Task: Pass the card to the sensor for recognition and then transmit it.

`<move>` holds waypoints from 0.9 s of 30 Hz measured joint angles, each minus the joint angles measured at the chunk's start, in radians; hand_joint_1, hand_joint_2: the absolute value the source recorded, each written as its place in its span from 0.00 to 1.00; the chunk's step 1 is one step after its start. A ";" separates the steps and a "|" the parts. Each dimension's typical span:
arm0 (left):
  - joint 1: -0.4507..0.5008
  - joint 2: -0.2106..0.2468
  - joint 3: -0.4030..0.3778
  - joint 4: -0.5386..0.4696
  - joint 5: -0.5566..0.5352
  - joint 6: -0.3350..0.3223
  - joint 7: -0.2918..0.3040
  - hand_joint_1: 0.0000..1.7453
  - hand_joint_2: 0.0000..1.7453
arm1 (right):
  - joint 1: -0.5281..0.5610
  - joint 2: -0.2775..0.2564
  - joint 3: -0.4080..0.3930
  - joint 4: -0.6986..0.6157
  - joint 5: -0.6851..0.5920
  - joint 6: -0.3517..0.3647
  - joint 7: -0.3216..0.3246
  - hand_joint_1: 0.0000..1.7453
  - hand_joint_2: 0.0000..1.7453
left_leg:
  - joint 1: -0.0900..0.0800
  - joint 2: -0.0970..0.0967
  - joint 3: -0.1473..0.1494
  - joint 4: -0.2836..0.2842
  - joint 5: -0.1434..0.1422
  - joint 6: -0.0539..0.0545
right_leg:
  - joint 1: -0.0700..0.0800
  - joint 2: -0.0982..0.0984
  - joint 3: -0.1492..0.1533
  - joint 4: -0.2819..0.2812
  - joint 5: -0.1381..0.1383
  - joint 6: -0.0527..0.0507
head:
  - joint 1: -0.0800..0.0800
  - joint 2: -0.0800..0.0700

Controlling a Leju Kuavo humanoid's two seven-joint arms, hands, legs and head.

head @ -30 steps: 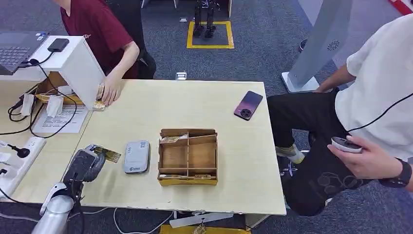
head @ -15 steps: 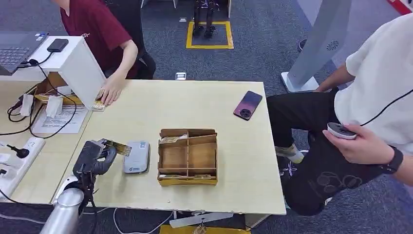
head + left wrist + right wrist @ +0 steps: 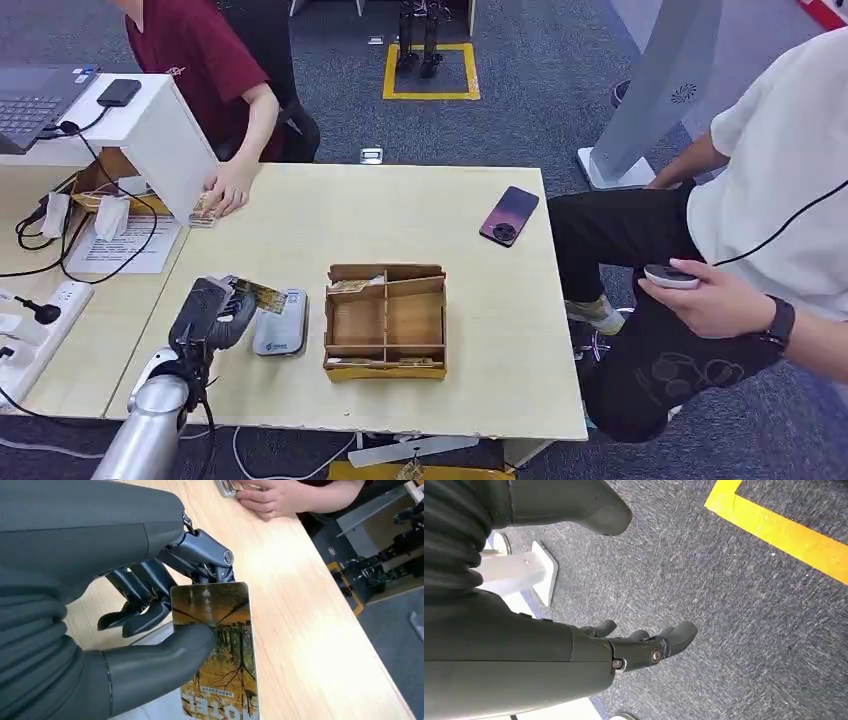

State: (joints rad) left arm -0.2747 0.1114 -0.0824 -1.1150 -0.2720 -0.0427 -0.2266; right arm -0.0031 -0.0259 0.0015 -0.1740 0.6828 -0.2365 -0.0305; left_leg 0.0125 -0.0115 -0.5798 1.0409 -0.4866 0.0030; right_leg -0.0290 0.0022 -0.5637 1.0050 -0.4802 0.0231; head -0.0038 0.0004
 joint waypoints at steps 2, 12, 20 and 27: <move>-0.001 -0.002 -0.015 0.006 -0.039 0.031 0.013 1.00 1.00 | 0.000 0.000 -0.002 0.000 0.005 0.000 0.000 0.00 1.00 | 0.000 0.000 0.000 0.000 0.000 0.000 | 0.000 0.000 0.000 0.000 0.000 0.000 | 0.000 0.000; -0.012 -0.025 -0.077 0.071 -0.171 0.139 0.040 1.00 1.00 | -0.001 0.007 -0.013 0.000 0.014 0.002 0.000 0.00 1.00 | 0.000 0.000 0.000 0.000 0.000 0.000 | 0.000 0.000 0.000 0.000 0.000 0.000 | 0.000 0.000; -0.042 -0.037 -0.090 0.120 -0.273 0.223 0.080 1.00 1.00 | -0.001 0.008 -0.016 0.000 0.023 0.002 0.000 0.00 1.00 | 0.000 0.000 0.000 0.000 0.000 0.000 | 0.000 0.000 0.000 0.000 0.000 0.000 | 0.000 0.000; -0.062 -0.039 -0.090 0.183 -0.351 0.278 0.080 1.00 1.00 | -0.002 0.008 -0.019 0.000 0.037 0.010 0.000 0.00 1.00 | 0.000 0.000 0.000 0.000 0.000 0.000 | 0.000 0.000 0.001 0.000 0.000 0.000 | 0.000 0.000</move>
State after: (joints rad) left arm -0.3366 0.0725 -0.1720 -0.9319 -0.6230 0.2358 -0.1469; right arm -0.0051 -0.0179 -0.0172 -0.1743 0.7202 -0.2270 -0.0305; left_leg 0.0125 -0.0117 -0.5797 1.0409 -0.4865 0.0030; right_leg -0.0290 0.0020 -0.5632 1.0050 -0.4802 0.0231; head -0.0038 0.0004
